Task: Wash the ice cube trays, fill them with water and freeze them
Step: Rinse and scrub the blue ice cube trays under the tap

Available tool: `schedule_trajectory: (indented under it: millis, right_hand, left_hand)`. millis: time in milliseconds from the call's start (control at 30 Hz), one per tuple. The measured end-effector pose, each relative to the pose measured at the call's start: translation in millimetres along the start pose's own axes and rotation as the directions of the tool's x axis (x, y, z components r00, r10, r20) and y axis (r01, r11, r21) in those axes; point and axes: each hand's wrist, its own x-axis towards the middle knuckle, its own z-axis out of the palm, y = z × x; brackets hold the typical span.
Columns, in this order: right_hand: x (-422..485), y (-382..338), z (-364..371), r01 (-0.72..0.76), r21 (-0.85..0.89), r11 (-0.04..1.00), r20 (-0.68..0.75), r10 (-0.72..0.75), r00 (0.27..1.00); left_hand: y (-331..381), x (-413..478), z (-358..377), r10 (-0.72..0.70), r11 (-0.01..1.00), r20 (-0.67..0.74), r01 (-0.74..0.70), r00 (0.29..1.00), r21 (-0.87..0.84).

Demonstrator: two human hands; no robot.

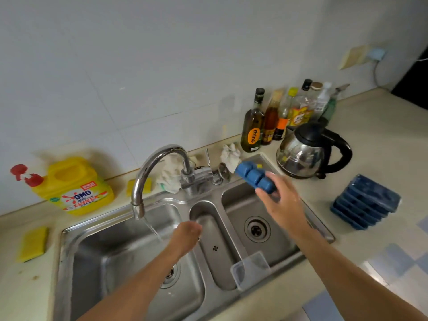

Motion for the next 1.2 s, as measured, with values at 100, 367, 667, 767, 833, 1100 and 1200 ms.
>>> schedule_trajectory:
  millis: [100,367,667,767,833,1100,1200]
  right_hand:
    - [-38.9,75.3,0.5,-0.179,-0.323,0.929,0.332,0.289,0.898]
    - [-5.2,84.8,-31.0,0.069,-0.044,0.997,0.023,-0.068,0.997]
    - [-44.9,141.6,-57.9,0.043,-0.265,0.963,0.444,0.083,0.892]
    - [-37.0,135.2,-61.4,0.086,-0.174,0.981,0.254,-0.039,0.966]
    - [-36.5,135.7,-64.1,0.083,-0.218,0.972,0.359,0.001,0.933]
    - [-52.2,142.2,-53.1,0.015,-0.311,0.95,0.452,0.134,0.882]
    - [-54.1,140.6,-48.6,-0.081,-0.274,0.958,0.355,0.179,0.918]
  left_hand:
    - [20.2,-4.8,24.4,-0.022,0.998,0.018,0.023,1.0,-0.052]
    - [69.1,-5.6,83.0,-0.076,0.993,-0.018,0.074,0.997,-0.095]
    - [108.0,-21.0,122.7,-0.073,0.996,-0.038,0.07,0.997,-0.058]
    - [118.2,-23.8,130.5,-0.083,0.996,-0.027,0.082,0.996,-0.045]
    - [122.9,-25.3,133.5,-0.057,0.998,-0.002,0.057,0.998,-0.024]
    - [124.5,-5.9,132.0,-0.026,0.999,0.044,0.025,0.999,0.023]
    - [118.0,4.3,131.2,-0.009,1.0,0.065,0.009,0.998,0.005]
